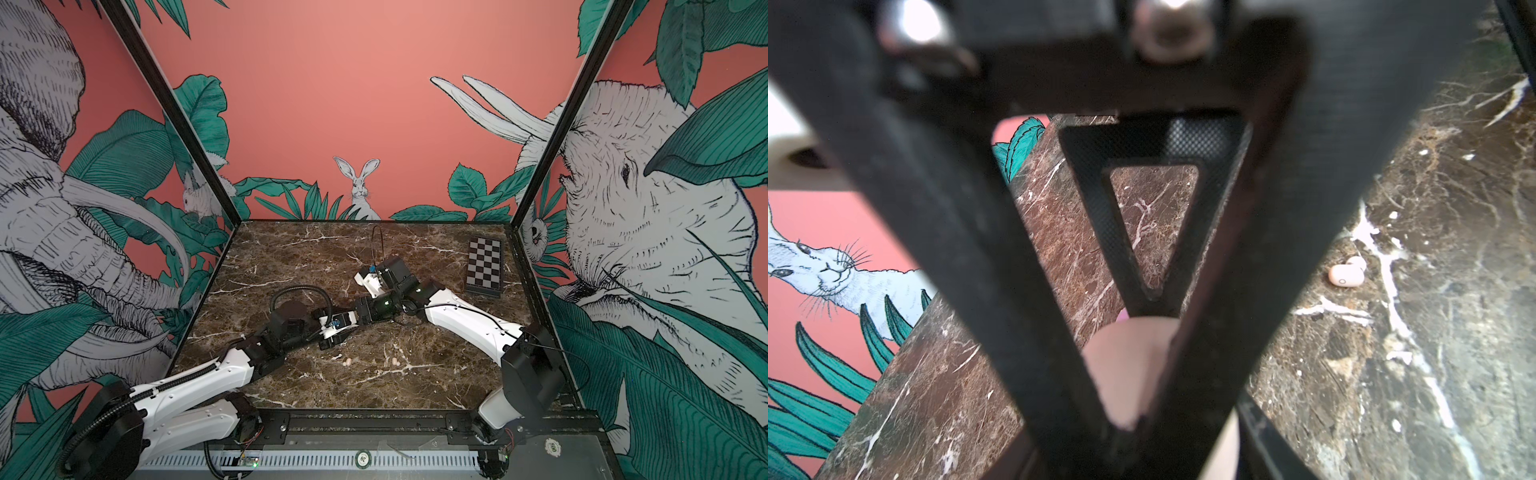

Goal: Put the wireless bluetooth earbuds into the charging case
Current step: 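Close the left gripper on the pink case held by the right gripper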

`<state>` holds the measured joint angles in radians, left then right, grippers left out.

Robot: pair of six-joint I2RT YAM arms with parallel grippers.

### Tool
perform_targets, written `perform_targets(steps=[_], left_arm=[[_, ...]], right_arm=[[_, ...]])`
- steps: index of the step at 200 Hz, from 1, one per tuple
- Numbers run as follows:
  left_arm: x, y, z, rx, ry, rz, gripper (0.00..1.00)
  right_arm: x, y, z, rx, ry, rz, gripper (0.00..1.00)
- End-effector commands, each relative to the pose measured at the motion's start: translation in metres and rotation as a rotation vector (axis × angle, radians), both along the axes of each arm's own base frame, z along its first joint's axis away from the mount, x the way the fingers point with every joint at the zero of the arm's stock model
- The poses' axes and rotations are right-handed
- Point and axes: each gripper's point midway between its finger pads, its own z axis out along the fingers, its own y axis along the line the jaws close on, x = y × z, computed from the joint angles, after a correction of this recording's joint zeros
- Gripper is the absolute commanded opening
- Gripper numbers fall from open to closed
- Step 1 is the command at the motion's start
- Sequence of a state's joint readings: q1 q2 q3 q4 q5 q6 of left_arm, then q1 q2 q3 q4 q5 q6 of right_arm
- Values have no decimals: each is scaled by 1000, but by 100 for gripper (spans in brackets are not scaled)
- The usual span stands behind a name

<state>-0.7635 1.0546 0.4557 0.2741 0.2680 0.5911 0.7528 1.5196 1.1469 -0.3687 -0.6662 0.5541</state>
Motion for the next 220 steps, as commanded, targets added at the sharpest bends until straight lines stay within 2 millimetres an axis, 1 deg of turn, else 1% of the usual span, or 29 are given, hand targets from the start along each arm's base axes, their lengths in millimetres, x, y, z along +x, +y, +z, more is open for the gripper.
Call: perform_targets(steps=[1, 46, 55, 90, 127, 141, 156, 167, 198, 220], left_arm=[[0, -4, 14, -18, -33, -16, 54], [-1, -4, 14, -18, -31, -19, 50], [-1, -4, 14, -20, -31, -22, 47], [0, -4, 14, -17, -30, -18, 48], [-1, -4, 13, -12, -30, -22, 46], [-1, -5, 13, -10, -30, -26, 40], [-1, -5, 13, -8, -27, -26, 40], [-1, -5, 13, -6, -27, -28, 34], [0, -5, 14, -12, -25, -19, 33], [2, -5, 16, -9, -24, -12, 26]], right_arm=[[-1, 5, -1, 18, -2, 13, 0], [-2, 6, -2, 21, 2, 16, 0], [-2, 6, -3, 19, 4, 16, 0], [-2, 6, -5, 16, 6, 18, 0], [-2, 5, -2, 9, -6, 19, 0], [-3, 5, -2, 12, -4, 23, 0], [-3, 6, -2, 16, -1, 24, 0], [-3, 6, -2, 17, 2, 25, 0], [-4, 6, -3, 20, 3, 25, 0], [-4, 7, -2, 24, 4, 26, 0]])
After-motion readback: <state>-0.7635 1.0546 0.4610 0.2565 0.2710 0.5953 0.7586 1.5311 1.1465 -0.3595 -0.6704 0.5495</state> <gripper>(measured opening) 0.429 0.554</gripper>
